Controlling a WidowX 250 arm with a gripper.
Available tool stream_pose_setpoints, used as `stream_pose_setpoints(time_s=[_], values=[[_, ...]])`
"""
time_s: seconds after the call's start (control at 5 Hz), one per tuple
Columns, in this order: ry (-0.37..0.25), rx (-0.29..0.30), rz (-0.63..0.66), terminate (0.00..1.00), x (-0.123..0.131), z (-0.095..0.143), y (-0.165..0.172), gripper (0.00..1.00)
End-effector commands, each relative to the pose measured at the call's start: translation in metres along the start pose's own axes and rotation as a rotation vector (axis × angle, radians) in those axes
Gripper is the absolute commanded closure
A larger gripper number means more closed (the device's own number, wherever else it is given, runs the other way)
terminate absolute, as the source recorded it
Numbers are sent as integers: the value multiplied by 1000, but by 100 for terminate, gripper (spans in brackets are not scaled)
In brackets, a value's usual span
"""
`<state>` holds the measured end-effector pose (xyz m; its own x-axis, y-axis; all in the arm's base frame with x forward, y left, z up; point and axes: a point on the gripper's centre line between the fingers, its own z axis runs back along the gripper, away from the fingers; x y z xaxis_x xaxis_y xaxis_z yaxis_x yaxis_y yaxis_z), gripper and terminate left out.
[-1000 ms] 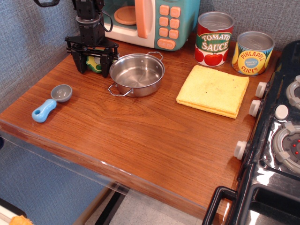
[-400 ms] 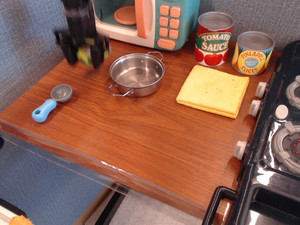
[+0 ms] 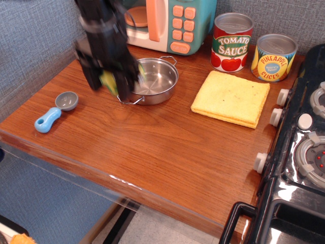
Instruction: Move the pepper to the lower right corner of table.
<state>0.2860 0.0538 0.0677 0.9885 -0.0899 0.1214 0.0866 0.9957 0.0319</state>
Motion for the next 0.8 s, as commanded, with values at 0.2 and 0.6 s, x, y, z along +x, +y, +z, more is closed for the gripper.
stream_pose_setpoints(time_s=[0.2, 0.6], values=[[85, -77, -169, 0, -48, -14, -128, 100], [94, -78, -123, 0, -46, -14, -122, 0]])
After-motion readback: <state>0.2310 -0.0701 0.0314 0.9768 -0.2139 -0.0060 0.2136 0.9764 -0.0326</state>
